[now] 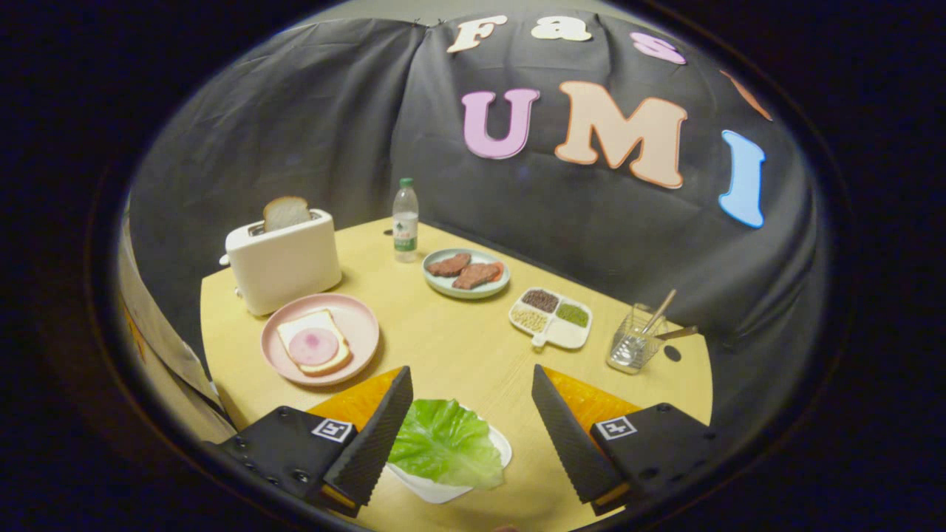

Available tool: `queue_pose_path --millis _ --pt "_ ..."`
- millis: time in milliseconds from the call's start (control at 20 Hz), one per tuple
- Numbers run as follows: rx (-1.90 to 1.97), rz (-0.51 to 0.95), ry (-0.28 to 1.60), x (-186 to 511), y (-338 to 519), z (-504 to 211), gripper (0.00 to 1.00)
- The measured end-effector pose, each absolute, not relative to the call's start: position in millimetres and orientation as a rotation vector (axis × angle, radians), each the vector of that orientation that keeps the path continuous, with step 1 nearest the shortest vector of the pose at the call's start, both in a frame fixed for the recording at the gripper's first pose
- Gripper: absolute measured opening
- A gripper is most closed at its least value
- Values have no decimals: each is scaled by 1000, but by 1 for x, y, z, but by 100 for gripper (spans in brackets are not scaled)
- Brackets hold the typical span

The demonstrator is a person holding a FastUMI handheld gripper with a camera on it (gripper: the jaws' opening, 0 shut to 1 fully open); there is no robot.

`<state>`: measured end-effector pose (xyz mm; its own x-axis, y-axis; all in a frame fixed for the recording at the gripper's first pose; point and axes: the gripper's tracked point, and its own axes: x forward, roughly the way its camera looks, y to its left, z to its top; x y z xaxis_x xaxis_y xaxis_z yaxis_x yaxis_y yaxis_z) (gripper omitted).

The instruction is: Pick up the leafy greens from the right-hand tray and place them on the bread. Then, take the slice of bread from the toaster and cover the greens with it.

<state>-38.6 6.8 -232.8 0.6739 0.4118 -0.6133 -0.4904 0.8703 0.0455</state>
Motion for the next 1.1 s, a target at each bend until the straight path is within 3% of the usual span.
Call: queue_pose_path --millis 650,1100 --pt "-196 664 915 -75 14 -333 100" --pt "-189 690 1030 -88 16 -371 100"
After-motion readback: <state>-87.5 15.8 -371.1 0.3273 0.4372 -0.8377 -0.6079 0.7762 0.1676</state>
